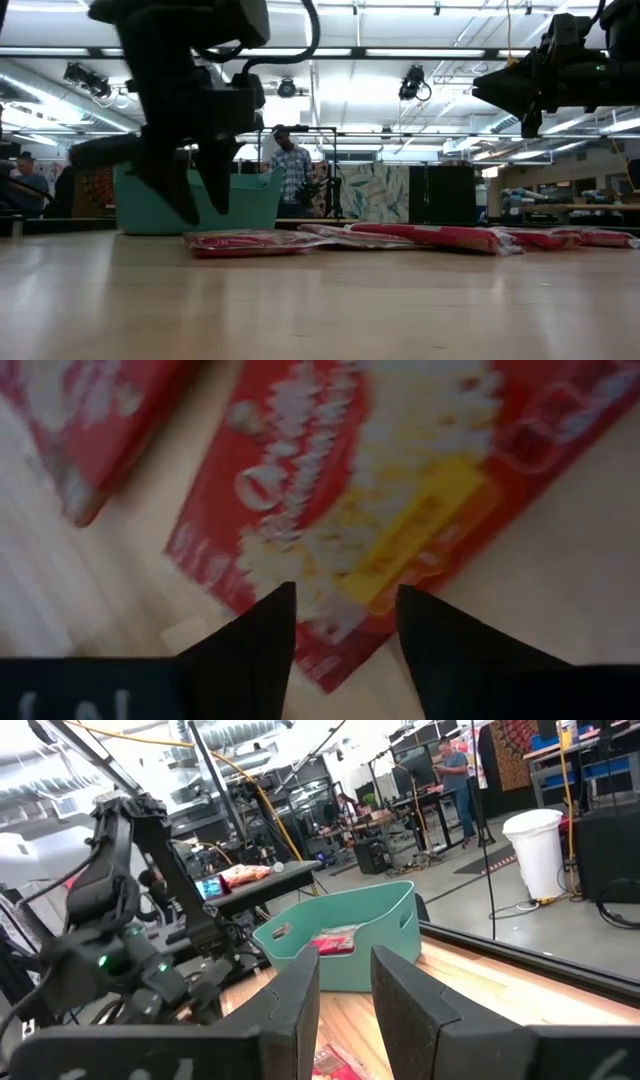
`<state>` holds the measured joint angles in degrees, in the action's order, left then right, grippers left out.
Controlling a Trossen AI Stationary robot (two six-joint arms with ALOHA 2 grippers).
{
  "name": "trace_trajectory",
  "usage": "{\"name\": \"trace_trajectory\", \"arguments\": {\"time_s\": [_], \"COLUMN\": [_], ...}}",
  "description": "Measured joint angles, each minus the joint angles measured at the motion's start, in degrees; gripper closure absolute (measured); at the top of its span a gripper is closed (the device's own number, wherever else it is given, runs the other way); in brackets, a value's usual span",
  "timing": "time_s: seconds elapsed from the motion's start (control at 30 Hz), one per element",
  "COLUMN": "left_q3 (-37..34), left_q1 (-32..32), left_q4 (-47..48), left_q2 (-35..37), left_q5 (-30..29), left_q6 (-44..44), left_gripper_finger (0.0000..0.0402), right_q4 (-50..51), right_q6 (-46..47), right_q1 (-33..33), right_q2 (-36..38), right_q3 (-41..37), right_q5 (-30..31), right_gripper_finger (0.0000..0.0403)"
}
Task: Sort popcorn bags into baskets
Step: Put the popcorn bag into the green bin
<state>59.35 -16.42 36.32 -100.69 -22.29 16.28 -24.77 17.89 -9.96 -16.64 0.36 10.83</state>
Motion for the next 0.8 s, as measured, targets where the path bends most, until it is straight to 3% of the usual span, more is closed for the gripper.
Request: {"name": "trace_trajectory", "arguments": {"time_s": [0.23, 0.43, 0.63, 0.8], "left_q3": [0.0, 0.18, 0.28, 0.21], "left_q1": [-3.2, -3.51, -3.51, -3.51], "left_q4": [0.43, -0.94, -2.48, -2.89], "left_q2": [-2.35, -4.26, -5.77, -5.9], "left_q5": [-2.49, -3.17, -4.53, -3.97], "left_q6": [3.86, 6.21, 7.49, 6.87], "left_gripper_finger": [0.0166, 0.0163, 0.0198, 0.0276], "right_q4": [0.01, -0.01, 0.0, 0.0], "right_q6": [0.0, -0.01, -0.02, 0.0], "right_q1": [-0.01, -0.01, 0.0, -0.02], "right_q2": [0.0, 0.0, 0.0, 0.0], "right_q3": [0.02, 0.01, 0.02, 0.01], "right_q5": [0.0, -0.09, -0.11, -0.1], "right_gripper_finger": [0.0305, 0.0305, 0.0305, 0.0305]}}
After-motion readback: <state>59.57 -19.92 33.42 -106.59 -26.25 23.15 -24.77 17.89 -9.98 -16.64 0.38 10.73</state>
